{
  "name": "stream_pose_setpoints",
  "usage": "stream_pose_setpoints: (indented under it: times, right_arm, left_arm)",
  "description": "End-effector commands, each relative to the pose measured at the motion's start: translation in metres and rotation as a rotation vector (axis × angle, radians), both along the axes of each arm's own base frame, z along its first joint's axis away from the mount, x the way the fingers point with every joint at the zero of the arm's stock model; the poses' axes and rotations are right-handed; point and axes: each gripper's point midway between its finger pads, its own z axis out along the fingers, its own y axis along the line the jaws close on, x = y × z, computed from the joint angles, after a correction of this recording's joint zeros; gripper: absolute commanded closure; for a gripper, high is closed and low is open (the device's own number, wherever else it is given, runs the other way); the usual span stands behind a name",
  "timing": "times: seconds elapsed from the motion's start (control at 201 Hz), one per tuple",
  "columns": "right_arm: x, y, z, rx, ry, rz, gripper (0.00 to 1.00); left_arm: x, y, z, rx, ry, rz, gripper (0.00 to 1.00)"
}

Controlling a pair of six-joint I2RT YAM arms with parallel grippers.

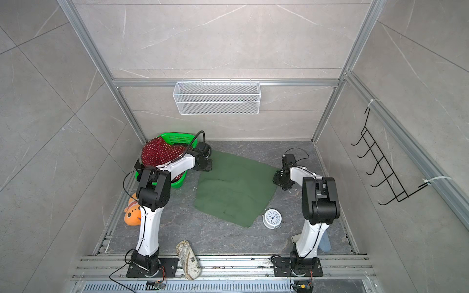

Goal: Fold and stack skirts
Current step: Rotate the skirt at the center of the table.

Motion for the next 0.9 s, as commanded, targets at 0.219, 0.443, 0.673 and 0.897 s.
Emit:
stream_pose_setpoints:
  times: [0.219, 0.443, 0.673, 0.897]
  right_arm:
    - [0.017, -0.002, -0.006, -0.011, 0.028, 0.017, 0.84]
    - [0.05, 0.004, 0.004, 0.011, -0.007, 0.057, 1.0]
    - [0.094, 0.017, 0.026, 0.068, -0.1, 0.121, 1.0]
    - [0.133, 0.032, 0.043, 0.13, -0.171, 0.18, 1.0]
  left_arm:
    - [-0.026, 0.002, -0.029, -0.02, 0.094, 0.047, 0.91]
    - [-0.046, -0.009, -0.034, -0.041, 0.126, 0.046, 1.0]
    - [-0.067, -0.03, -0.037, -0.072, 0.156, 0.015, 1.0]
    - [-0.085, -0.043, -0.036, -0.088, 0.173, -0.007, 1.0]
